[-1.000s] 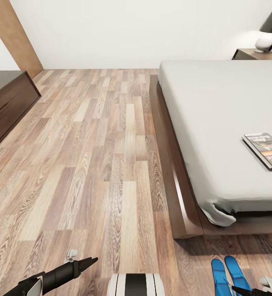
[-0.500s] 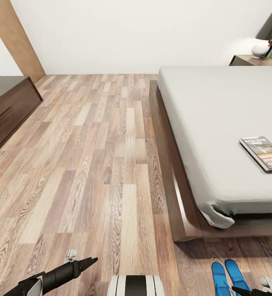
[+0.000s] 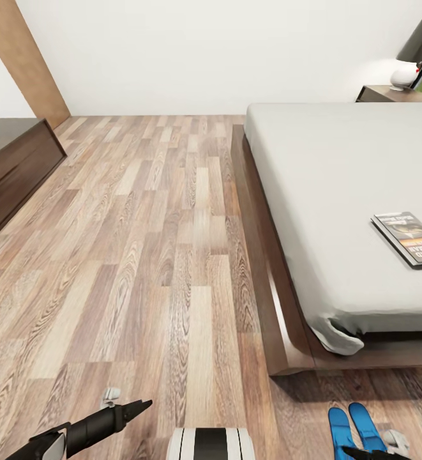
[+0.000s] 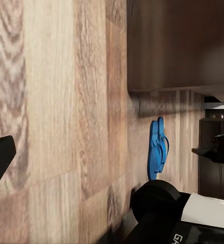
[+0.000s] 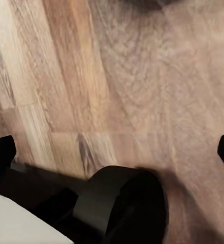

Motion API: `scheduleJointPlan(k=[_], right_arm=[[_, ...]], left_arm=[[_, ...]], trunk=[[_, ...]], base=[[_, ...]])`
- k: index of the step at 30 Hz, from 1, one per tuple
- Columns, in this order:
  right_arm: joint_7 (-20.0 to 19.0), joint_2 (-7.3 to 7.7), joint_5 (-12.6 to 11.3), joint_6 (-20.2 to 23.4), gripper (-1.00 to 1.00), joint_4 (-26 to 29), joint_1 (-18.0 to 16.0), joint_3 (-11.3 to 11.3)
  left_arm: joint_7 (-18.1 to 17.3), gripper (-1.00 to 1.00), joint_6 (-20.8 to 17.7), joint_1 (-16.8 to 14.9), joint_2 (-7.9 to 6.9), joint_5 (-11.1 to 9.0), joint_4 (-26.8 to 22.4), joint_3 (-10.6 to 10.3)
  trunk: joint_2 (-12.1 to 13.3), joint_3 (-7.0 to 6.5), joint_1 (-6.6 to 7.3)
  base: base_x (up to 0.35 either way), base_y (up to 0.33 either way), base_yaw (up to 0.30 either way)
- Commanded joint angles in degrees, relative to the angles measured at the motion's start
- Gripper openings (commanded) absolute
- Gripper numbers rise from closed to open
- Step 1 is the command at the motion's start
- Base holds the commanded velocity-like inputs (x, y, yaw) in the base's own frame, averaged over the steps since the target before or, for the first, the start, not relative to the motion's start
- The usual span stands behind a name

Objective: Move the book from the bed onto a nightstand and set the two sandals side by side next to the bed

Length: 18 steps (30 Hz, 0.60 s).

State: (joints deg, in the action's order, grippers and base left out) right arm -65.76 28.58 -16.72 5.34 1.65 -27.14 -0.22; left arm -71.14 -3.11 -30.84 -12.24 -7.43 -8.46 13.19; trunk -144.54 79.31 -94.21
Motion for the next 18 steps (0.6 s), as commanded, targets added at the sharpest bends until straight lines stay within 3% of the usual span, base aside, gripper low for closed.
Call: scheduleJointPlan(k=[1,2,4,7,9,18], right_arm=[[0.17,-1.14,-0.24,0.56,1.0,0.02,-0.02,-0.12],[1.6,-3.49,-0.21,0.56,1.0,0.05,-0.02,-0.09],[4.56,-6.15,-0.18,0.55,1.0,0.1,-0.02,-0.05],[8.07,-7.72,-0.15,0.55,1.0,0.15,-0.02,0.1],[11.82,-9.62,0.08,0.55,1.0,0.26,-0.02,0.24],[13.56,-10.97,0.19,0.55,1.0,0.83,-0.02,0.26]], left_arm=[[0.28,1.0,-0.33,-0.01,0.02,-0.37,0.02,-0.21],[1.43,1.0,-0.33,-0.01,0.12,-0.35,0.02,-0.23],[3.07,1.0,-0.31,-0.01,0.49,-0.33,0.02,-0.25],[4.34,1.0,-0.27,-0.01,1.03,-0.32,0.02,-0.26],[5.39,1.0,-0.23,-0.01,1.85,-0.31,0.02,-0.26],[8.83,1.0,-0.09,-0.01,2.64,-0.15,1.73,-0.28]], trunk=[[-0.01,0.04,0.01],[-0.01,0.04,0.01],[-0.01,0.04,0.01],[-0.01,0.04,0.01],[-0.01,0.04,0.01],[-0.01,0.04,0.01]], base=[[0.0,0.0,0.0],[0.0,0.0,0.0],[0.0,0.0,0.0],[0.0,0.0,0.0],[0.0,0.0,0.0],[0.0,0.0,0.0]])
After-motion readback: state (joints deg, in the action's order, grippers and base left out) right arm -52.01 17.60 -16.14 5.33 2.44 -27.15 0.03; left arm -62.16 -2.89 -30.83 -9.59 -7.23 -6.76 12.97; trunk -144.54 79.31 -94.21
